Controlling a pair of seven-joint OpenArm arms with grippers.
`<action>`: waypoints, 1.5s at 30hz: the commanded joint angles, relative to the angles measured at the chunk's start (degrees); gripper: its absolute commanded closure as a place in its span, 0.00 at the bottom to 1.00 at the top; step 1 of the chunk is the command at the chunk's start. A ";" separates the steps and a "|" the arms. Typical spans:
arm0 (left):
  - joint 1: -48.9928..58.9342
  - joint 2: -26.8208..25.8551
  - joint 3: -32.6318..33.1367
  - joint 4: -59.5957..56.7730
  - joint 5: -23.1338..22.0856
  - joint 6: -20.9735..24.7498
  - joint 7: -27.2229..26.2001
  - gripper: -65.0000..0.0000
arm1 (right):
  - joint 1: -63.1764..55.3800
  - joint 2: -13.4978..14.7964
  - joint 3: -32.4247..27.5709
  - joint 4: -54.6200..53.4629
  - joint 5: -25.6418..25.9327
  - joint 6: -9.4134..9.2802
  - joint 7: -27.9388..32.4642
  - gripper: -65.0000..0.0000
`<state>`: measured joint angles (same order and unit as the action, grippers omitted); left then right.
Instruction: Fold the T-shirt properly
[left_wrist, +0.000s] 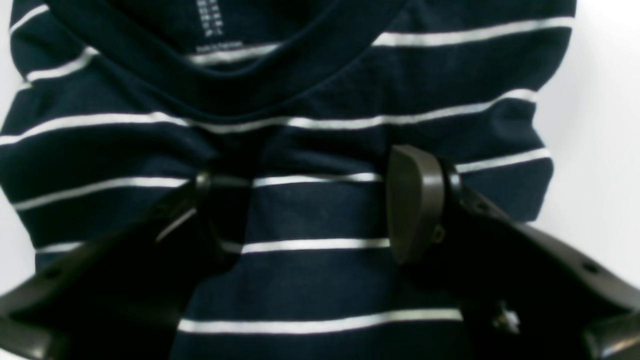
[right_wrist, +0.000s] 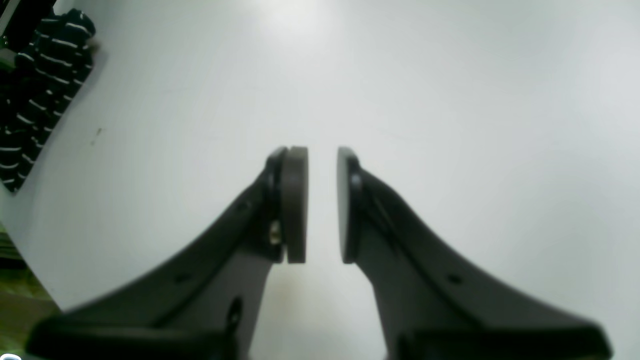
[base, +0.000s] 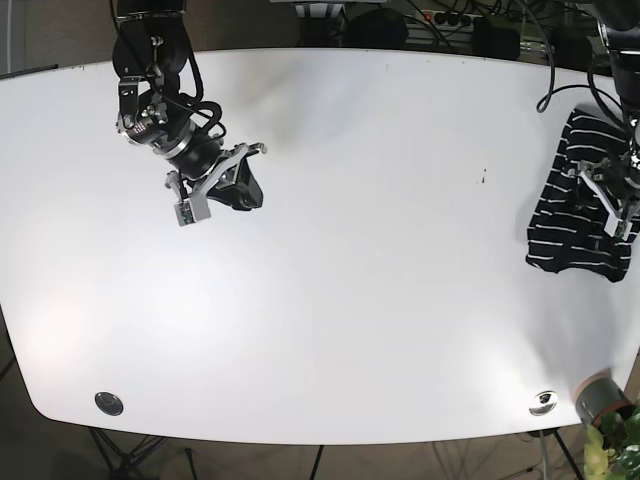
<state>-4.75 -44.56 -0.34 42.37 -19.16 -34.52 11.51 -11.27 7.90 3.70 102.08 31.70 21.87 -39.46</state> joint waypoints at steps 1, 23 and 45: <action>0.84 -2.87 0.38 -3.91 5.93 1.60 3.22 0.40 | -0.12 0.32 0.12 2.05 0.78 0.15 1.26 0.86; 7.96 3.63 -22.21 26.42 6.01 1.78 -1.53 0.40 | -1.44 1.46 0.65 4.07 -0.27 -3.01 1.70 0.86; 10.78 41.26 -16.94 50.25 27.29 8.72 -0.65 0.41 | -5.13 2.16 0.65 5.74 -27.88 -2.75 20.08 0.86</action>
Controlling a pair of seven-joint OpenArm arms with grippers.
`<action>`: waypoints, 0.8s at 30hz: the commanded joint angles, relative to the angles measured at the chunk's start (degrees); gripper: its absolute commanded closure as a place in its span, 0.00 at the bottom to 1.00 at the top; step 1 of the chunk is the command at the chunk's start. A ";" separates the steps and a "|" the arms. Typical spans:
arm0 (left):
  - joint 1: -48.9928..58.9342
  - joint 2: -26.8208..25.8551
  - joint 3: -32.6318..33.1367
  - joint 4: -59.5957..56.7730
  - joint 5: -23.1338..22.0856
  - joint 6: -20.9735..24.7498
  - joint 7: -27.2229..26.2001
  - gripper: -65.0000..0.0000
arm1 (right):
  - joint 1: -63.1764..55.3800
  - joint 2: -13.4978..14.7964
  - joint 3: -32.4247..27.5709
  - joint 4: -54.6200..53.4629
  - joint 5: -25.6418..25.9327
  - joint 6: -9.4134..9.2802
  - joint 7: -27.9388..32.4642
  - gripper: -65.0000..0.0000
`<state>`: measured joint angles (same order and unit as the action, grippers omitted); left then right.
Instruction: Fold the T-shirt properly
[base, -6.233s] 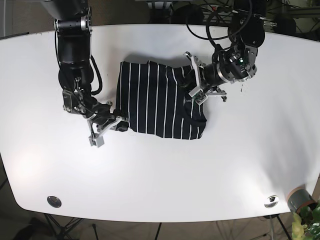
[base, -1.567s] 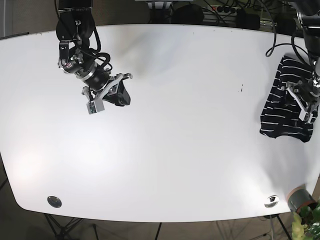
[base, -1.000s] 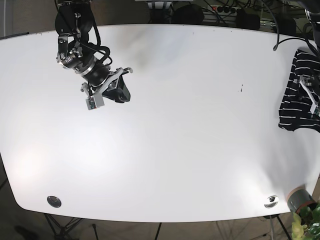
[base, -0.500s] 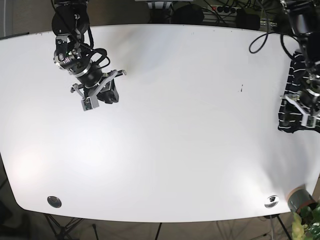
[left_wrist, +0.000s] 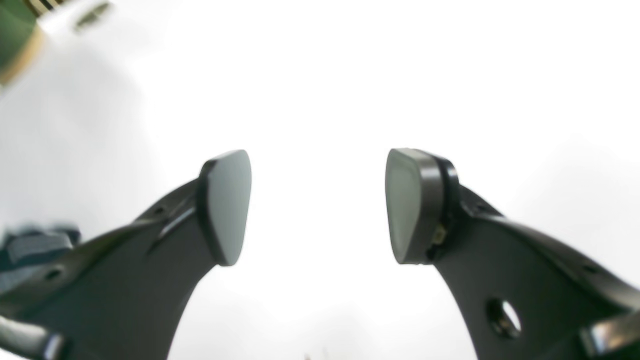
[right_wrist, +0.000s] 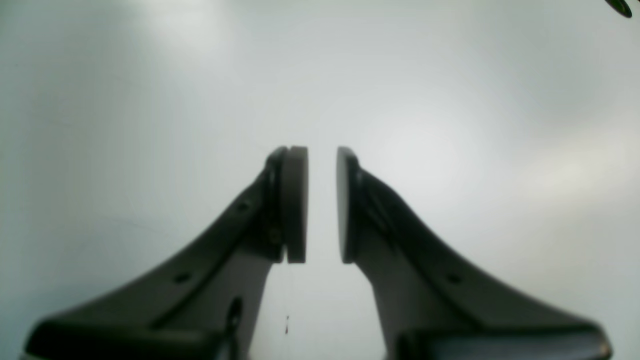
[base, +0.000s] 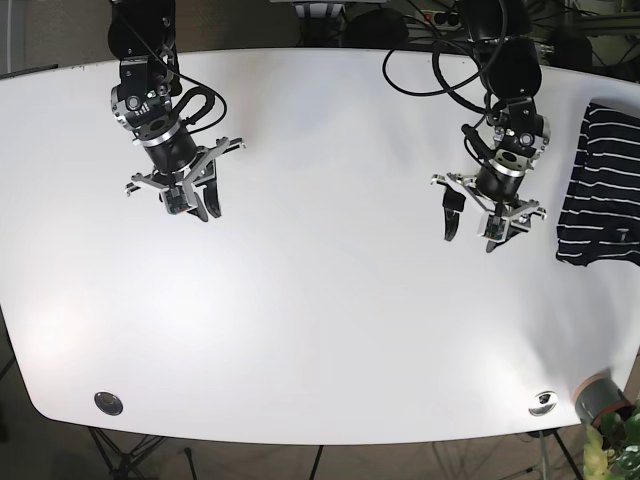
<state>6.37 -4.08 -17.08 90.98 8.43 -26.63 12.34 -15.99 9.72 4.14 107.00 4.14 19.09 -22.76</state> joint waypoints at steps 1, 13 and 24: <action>0.00 1.83 -0.19 1.99 -0.29 0.83 -1.48 0.41 | -1.02 0.35 0.21 0.74 -0.67 0.03 4.52 0.86; 7.74 10.36 1.56 7.09 -0.03 0.83 -8.78 0.41 | -7.53 0.17 6.10 -2.17 -0.41 0.03 17.27 0.86; 18.82 9.83 4.38 11.04 -0.12 1.62 -14.23 0.41 | -13.86 0.17 9.44 -1.55 -0.41 0.03 17.71 0.86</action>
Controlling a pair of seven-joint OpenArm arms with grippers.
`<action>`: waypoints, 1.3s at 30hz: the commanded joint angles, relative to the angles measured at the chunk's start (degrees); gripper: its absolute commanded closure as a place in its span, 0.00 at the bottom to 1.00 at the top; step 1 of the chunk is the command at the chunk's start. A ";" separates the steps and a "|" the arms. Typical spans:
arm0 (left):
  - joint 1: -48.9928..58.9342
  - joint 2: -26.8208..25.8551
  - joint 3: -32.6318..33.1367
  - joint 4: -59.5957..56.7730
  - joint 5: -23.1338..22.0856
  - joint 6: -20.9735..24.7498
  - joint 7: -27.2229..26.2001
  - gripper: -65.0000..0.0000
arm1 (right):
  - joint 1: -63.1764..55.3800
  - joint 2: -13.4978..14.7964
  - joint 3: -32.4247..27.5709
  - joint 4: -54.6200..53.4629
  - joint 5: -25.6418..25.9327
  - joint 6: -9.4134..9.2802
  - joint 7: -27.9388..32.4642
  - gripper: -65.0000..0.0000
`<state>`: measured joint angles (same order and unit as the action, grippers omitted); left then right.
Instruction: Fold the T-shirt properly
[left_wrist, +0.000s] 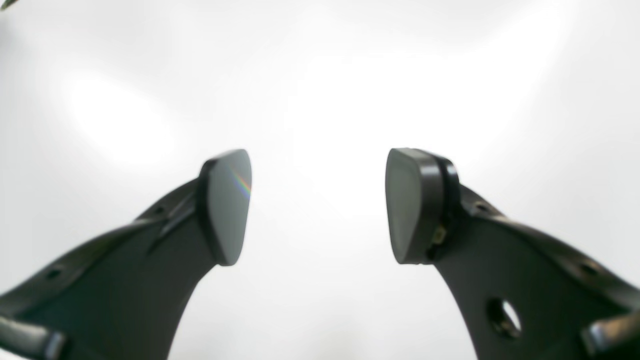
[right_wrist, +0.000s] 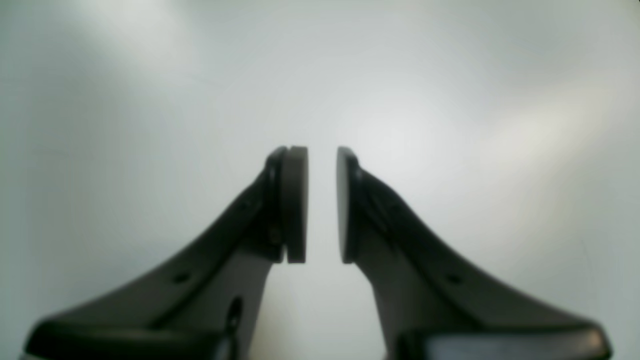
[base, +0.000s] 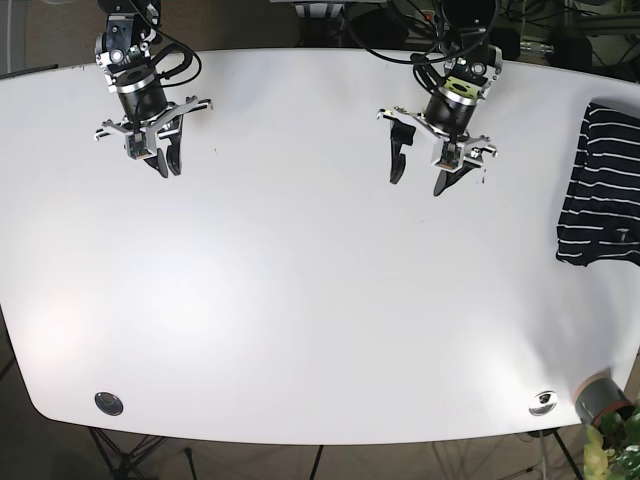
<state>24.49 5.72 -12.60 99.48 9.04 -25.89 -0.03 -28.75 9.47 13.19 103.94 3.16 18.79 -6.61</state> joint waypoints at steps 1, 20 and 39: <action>1.49 -0.05 -0.10 3.07 -0.73 1.58 -1.86 0.41 | -1.62 0.42 0.39 1.86 0.58 0.33 1.56 0.86; 22.59 -1.80 -2.12 13.27 -1.17 6.07 11.15 0.41 | -23.95 0.24 0.04 5.11 3.92 0.33 6.39 0.86; 40.96 -0.57 -2.39 4.39 -1.08 6.15 11.24 0.41 | -37.93 0.77 -4.97 -8.42 9.72 0.42 6.48 0.86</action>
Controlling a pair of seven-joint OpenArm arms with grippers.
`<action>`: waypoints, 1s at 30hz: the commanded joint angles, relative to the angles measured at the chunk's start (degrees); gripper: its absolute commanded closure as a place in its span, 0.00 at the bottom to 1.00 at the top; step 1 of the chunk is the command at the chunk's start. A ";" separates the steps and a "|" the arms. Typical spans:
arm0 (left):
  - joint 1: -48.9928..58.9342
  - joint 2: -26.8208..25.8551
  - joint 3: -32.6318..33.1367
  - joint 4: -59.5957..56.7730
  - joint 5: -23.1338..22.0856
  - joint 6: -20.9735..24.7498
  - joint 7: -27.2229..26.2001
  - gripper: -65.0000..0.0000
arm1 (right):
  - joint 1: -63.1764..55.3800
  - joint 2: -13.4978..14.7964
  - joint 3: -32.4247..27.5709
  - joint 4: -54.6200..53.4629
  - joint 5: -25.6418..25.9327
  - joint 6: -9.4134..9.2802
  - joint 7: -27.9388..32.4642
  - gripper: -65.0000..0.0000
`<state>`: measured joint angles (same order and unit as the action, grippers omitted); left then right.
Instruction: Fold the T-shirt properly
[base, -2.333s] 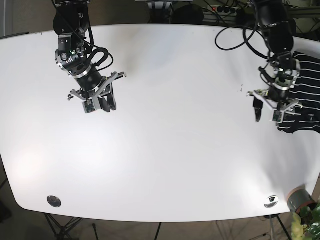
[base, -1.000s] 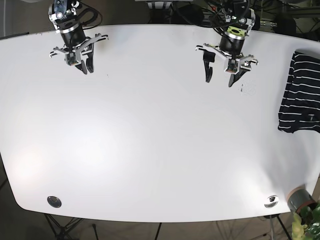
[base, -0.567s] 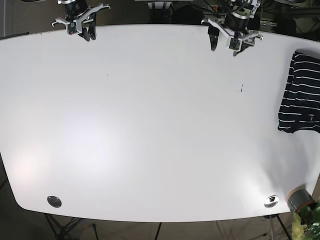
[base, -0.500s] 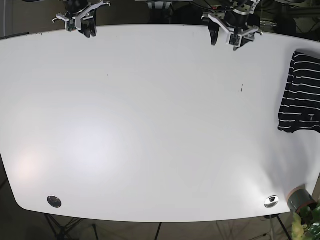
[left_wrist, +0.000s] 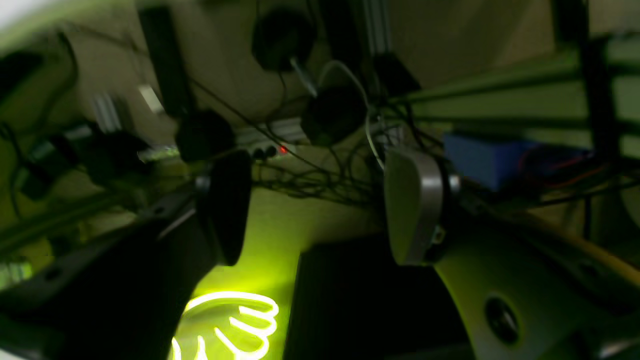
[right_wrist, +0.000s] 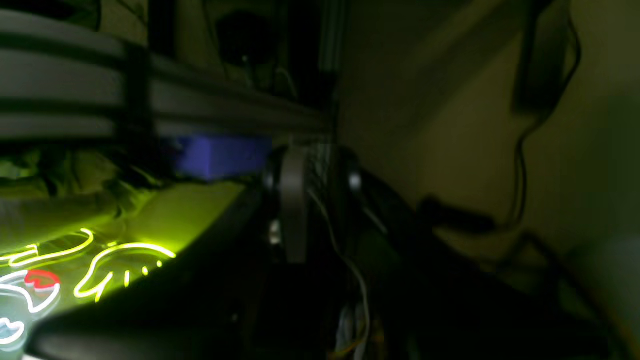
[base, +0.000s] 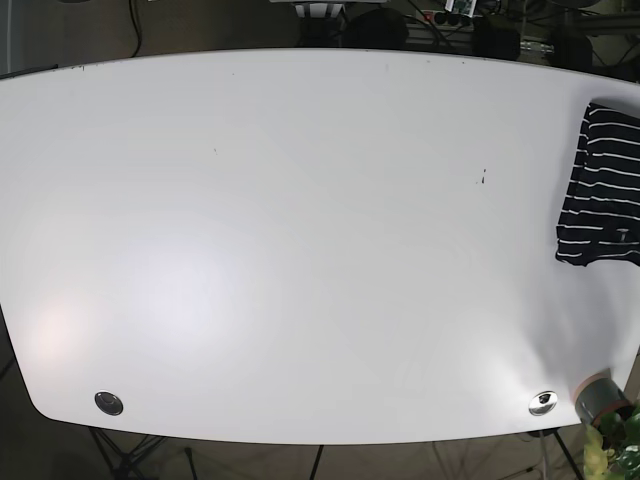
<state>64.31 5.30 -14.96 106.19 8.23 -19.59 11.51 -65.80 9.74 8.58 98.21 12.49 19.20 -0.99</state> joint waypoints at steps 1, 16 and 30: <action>0.26 -0.25 0.24 -3.91 -0.19 -0.14 -0.30 0.41 | -0.35 0.50 -0.71 -4.46 0.39 0.01 1.04 0.86; -14.42 -1.65 -0.03 -26.59 5.18 -0.05 -0.30 0.41 | 11.08 2.35 -5.99 -26.08 0.48 -0.43 9.21 0.86; -16.97 -1.65 -0.03 -31.42 5.09 -0.05 -0.21 0.41 | 12.48 2.44 -5.81 -27.66 0.92 -0.43 9.21 0.86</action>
<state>46.94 3.60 -14.70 73.91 13.74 -19.51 12.64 -52.56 11.88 2.57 70.30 12.95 18.24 6.83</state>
